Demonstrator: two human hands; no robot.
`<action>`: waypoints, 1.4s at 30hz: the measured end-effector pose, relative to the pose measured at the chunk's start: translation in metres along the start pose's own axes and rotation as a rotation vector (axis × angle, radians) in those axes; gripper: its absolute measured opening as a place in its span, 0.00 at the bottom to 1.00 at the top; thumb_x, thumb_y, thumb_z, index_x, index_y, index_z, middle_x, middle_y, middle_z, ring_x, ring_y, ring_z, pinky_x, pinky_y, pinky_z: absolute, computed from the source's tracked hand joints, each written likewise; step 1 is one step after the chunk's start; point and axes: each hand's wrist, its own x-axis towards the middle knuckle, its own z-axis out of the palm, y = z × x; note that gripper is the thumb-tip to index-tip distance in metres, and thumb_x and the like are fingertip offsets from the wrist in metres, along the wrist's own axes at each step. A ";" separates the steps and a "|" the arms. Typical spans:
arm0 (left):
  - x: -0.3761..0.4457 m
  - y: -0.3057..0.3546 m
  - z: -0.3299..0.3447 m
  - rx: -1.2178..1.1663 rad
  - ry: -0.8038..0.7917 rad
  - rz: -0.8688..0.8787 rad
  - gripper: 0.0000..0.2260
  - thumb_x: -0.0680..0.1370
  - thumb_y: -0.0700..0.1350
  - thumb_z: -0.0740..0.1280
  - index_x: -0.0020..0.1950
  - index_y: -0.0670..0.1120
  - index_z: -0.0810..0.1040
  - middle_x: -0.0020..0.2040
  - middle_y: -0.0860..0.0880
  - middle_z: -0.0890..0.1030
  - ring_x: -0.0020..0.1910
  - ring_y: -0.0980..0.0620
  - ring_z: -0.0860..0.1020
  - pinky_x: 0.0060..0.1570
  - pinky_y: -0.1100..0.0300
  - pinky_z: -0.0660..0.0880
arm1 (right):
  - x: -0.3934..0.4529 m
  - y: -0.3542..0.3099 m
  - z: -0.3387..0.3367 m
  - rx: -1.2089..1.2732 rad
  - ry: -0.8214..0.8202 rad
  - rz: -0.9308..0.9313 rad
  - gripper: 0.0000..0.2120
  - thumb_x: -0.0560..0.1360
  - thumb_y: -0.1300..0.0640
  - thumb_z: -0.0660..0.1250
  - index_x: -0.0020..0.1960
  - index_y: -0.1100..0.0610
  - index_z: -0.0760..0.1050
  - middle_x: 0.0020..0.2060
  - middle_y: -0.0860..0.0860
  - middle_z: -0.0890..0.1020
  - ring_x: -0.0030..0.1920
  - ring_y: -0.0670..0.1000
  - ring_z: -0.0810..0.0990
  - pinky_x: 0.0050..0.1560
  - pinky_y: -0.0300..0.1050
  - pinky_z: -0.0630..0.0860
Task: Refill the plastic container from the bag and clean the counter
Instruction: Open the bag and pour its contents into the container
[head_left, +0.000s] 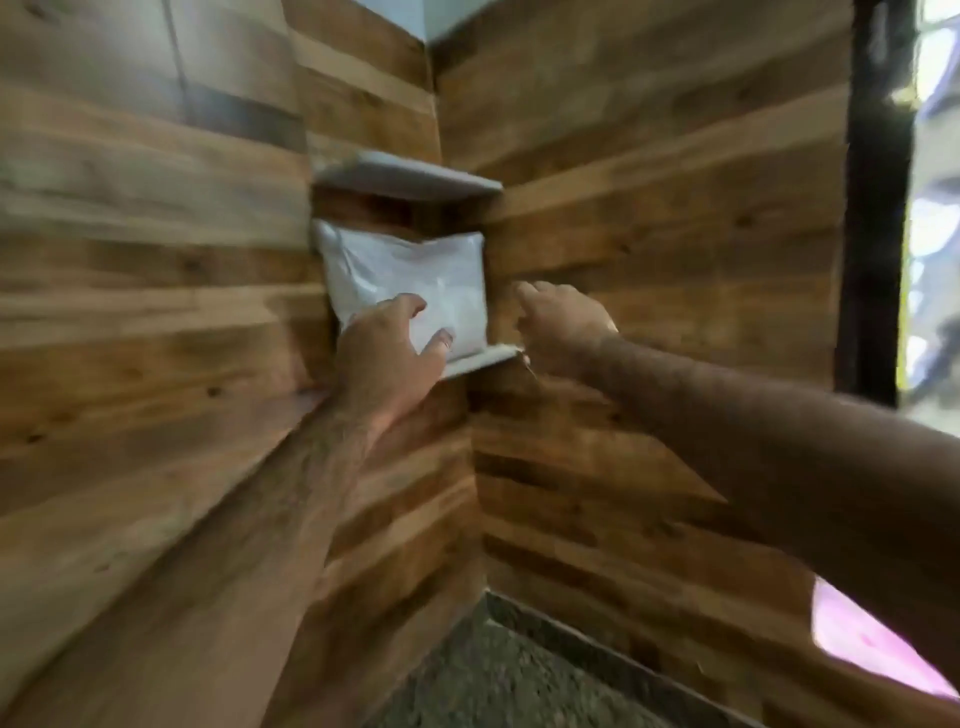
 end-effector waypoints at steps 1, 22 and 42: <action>0.019 -0.013 -0.006 -0.041 0.071 -0.057 0.23 0.78 0.57 0.74 0.69 0.46 0.82 0.65 0.45 0.85 0.64 0.41 0.82 0.65 0.50 0.78 | 0.025 -0.005 0.002 0.003 0.015 -0.011 0.19 0.81 0.57 0.65 0.71 0.54 0.71 0.65 0.56 0.81 0.64 0.65 0.81 0.58 0.58 0.79; 0.185 -0.097 -0.017 0.070 -0.009 -0.273 0.08 0.80 0.51 0.74 0.52 0.48 0.88 0.49 0.49 0.87 0.45 0.48 0.80 0.41 0.59 0.72 | 0.261 -0.025 0.081 0.134 -0.025 0.038 0.11 0.86 0.60 0.62 0.63 0.54 0.81 0.56 0.52 0.84 0.52 0.55 0.83 0.52 0.51 0.85; 0.062 0.044 -0.077 -0.041 0.008 -0.091 0.21 0.81 0.54 0.71 0.32 0.45 0.79 0.29 0.51 0.79 0.33 0.46 0.79 0.33 0.57 0.74 | 0.081 0.000 -0.062 0.064 -0.083 0.159 0.12 0.82 0.60 0.63 0.48 0.49 0.82 0.43 0.51 0.86 0.40 0.52 0.83 0.34 0.40 0.74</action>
